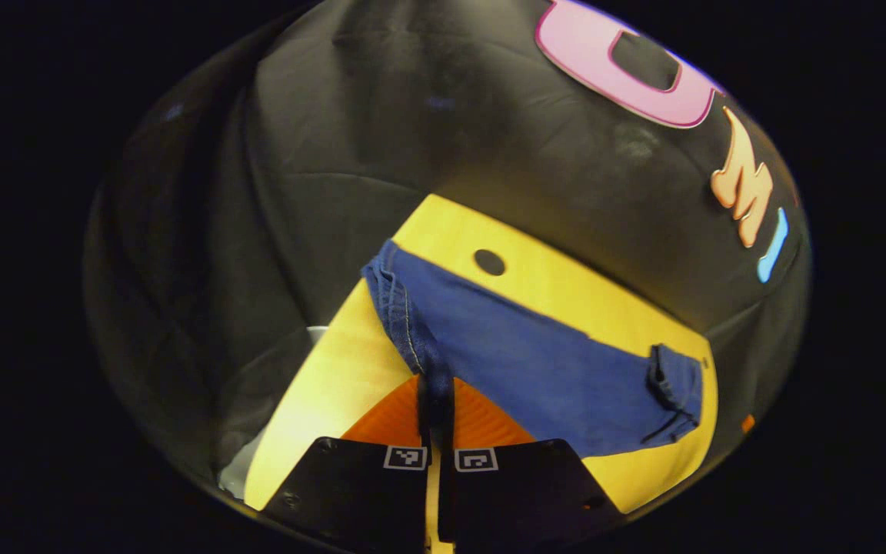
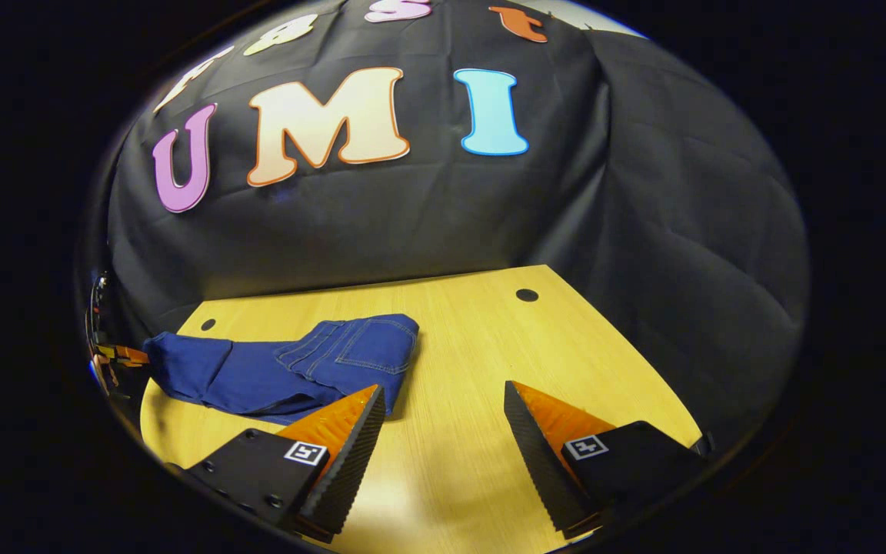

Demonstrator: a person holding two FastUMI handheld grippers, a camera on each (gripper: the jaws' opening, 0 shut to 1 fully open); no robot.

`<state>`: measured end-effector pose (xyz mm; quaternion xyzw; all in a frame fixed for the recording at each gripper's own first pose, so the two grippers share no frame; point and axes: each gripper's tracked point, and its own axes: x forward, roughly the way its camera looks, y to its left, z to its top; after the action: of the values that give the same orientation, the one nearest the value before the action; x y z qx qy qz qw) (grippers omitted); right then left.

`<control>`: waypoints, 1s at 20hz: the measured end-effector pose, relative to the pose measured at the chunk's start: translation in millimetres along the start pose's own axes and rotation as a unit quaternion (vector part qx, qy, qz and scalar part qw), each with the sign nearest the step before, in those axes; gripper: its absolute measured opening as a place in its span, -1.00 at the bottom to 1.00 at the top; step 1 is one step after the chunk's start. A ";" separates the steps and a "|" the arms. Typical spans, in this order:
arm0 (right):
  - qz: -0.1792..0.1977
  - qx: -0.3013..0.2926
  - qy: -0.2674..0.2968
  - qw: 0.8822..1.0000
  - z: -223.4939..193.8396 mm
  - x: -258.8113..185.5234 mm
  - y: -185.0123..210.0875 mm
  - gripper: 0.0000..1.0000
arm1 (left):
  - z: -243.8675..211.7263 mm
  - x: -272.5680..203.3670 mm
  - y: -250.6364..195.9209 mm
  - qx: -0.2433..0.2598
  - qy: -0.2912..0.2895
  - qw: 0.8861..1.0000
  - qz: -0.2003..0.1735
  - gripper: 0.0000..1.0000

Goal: Grasp the waist and the cuffs of the jeans and fold them to make the two legs overlap; first hold the waist and fold one-third of the jeans toward the cuffs, then hold the cuffs and fold the remaining one-third in the same direction to finish folding.

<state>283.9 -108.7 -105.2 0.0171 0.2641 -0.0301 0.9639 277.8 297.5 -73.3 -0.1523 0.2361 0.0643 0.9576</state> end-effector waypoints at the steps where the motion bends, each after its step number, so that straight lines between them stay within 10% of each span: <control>1: -0.003 0.002 -0.002 1.000 0.5 -2.7 -6.2 0.87 | 3.3 -4.0 -19.5 0.012 -0.005 1.000 -0.012 -1.00; 12: 0.007 -0.029 0.005 1.000 -9.5 -16.9 -65.6 0.92 | 14.4 -36.9 -325.3 0.092 -0.032 0.972 -0.212 -1.00; 20: 0.036 -0.032 0.006 0.999 -9.0 -15.6 -92.2 0.87 | -109.5 2.9 -475.5 0.187 0.038 0.950 -0.247 -1.00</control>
<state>259.8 -199.5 -106.5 -0.0045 0.2696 0.0135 0.9629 325.7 -187.1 -42.6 -0.0268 0.2347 -0.2250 0.9453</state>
